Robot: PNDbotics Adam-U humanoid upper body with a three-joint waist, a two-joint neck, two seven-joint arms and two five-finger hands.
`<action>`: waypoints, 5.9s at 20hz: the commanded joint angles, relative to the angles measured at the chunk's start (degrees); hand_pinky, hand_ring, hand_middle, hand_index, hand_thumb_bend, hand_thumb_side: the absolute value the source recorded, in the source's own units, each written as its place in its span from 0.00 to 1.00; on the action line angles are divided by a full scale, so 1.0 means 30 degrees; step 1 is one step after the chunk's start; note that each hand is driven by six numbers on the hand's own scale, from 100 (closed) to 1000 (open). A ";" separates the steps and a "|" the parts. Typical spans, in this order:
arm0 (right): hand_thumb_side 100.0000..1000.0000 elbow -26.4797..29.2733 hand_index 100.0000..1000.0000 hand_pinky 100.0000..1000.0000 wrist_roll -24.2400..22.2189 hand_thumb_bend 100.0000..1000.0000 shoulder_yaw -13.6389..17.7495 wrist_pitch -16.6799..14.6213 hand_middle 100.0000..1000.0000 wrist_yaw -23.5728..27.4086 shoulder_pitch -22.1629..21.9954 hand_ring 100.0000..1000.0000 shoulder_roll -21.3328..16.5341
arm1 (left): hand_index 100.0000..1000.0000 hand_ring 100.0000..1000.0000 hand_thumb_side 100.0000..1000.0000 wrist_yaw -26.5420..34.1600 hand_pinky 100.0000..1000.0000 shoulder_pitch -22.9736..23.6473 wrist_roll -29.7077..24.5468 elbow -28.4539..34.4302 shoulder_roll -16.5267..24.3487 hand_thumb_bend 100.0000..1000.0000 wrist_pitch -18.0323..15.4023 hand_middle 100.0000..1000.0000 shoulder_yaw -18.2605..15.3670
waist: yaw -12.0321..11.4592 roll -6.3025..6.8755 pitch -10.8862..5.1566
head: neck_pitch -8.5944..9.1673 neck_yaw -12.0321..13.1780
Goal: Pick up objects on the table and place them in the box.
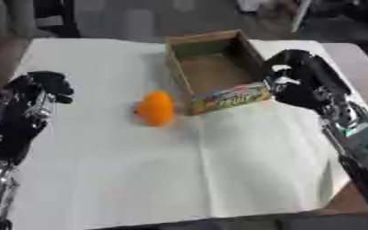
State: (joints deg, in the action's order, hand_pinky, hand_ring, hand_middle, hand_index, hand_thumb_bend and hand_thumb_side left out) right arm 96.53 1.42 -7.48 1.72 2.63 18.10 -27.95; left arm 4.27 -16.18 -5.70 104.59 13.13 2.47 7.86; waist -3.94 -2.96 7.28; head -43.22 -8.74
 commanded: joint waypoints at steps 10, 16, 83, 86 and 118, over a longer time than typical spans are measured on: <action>0.00 0.0490 0.45 0.57 -0.0019 0.00 0.0154 -0.0040 0.50 0.0119 0.0128 0.74 -0.0290 | 0.65 0.63 0.38 -0.0266 0.61 -0.0984 0.0177 -0.0222 0.1149 0.07 0.0268 0.53 0.0057 | 0.0148 0.0122 -0.0315 | -0.0099 -0.0061; 0.00 0.0536 0.45 0.57 -0.0057 0.00 0.0115 -0.0036 0.50 0.0132 0.0112 0.74 -0.0291 | 0.67 0.66 0.32 -0.2139 0.62 -0.2207 0.0129 -0.1112 0.2032 0.17 0.0939 0.56 0.0692 | 0.0373 0.0173 -0.0386 | -0.0184 0.0009; 0.00 0.0680 0.45 0.57 -0.1255 0.00 -0.1132 0.0036 0.50 0.0186 0.1174 0.74 0.0671 | 0.48 0.36 0.02 -1.2321 0.20 -1.2429 0.3027 -1.4733 -0.0585 0.00 0.1288 0.32 0.2060 | 0.4243 0.0172 0.0060 | -0.0052 0.2247; 0.00 0.0713 0.45 0.57 -0.1561 0.00 -0.1430 0.0029 0.50 0.0099 0.1636 0.74 0.0957 | 0.49 0.38 0.02 -1.3133 0.23 -1.3079 0.3396 -1.6160 -0.0835 0.00 0.0828 0.33 0.1713 | 0.5007 0.0123 0.0290 | 0.0195 0.2872; 0.00 0.0461 0.45 0.57 -0.1983 0.00 -0.1641 -0.0311 0.49 -0.0504 0.1905 0.74 0.1843 | 0.75 0.76 0.36 -0.7341 0.69 -1.0558 0.2000 -0.7605 0.1483 0.42 -0.0296 0.66 0.2071 | 0.5368 0.0153 0.0553 | 0.1216 0.5190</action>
State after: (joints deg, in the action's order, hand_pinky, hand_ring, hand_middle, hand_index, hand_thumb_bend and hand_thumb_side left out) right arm 97.46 -4.97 -13.32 0.86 1.57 23.29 -20.94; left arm -22.05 -47.01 0.86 76.77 15.67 0.52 13.90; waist 11.58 -2.44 9.92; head -39.17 7.53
